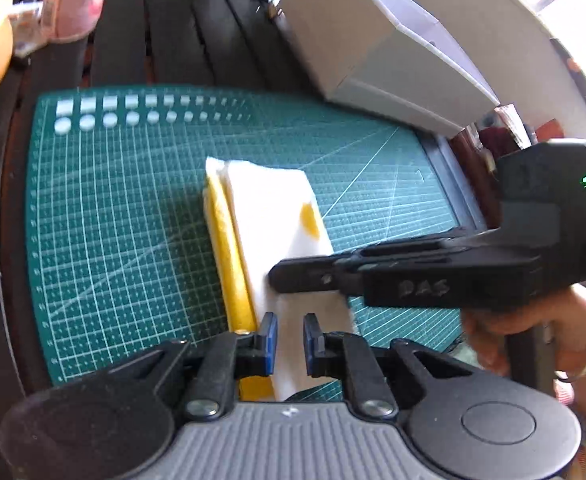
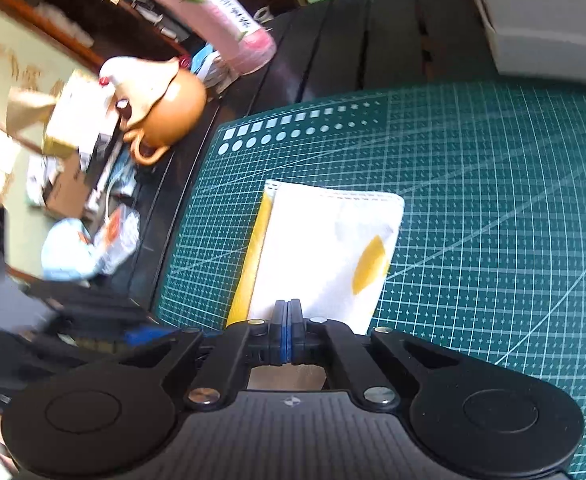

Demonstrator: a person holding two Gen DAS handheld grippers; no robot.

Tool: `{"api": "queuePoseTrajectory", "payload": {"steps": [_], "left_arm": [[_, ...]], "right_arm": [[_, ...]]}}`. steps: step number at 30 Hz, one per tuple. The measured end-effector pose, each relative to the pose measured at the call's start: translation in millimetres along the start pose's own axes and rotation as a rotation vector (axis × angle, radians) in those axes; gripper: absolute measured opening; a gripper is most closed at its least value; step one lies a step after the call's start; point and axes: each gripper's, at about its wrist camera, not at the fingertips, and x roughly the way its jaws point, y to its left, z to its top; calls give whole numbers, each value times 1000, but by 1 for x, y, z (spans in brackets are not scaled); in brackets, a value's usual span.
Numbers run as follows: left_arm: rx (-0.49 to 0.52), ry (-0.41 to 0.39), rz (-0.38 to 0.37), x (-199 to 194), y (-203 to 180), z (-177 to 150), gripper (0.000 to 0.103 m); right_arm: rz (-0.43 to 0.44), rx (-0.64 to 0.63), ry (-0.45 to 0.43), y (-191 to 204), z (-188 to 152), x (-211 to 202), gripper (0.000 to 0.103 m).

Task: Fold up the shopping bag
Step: 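Press the narrow folded strip flat with both tools, then open the right tool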

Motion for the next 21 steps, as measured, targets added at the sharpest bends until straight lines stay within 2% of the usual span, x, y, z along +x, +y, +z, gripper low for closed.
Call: {"api": "queuePoseTrajectory", "payload": {"steps": [2,5,6,9,13,19,21], "left_arm": [[-22,12,3,4,4,-1,2],[-74,25,-35,5,13,-1,2],[-93,31,-53,5,17,0,2],[-140,42,-94,5,28,1,2],[-120,39,-82,6,25,2,2],[-94,33,-64,8,20,5,2],[-97,0,-50,2,19,9,2]], "right_arm": [[3,7,1,-2,1,-2,0],[8,17,3,-4,3,-4,2],[-16,-7,-14,-2,4,-10,7],[-88,-76,-46,3,7,-27,7],[-86,-94,6,1,4,-26,4],[-245,-312,69,29,-3,-5,0],[-266,-344,70,34,-4,-3,0]]}}
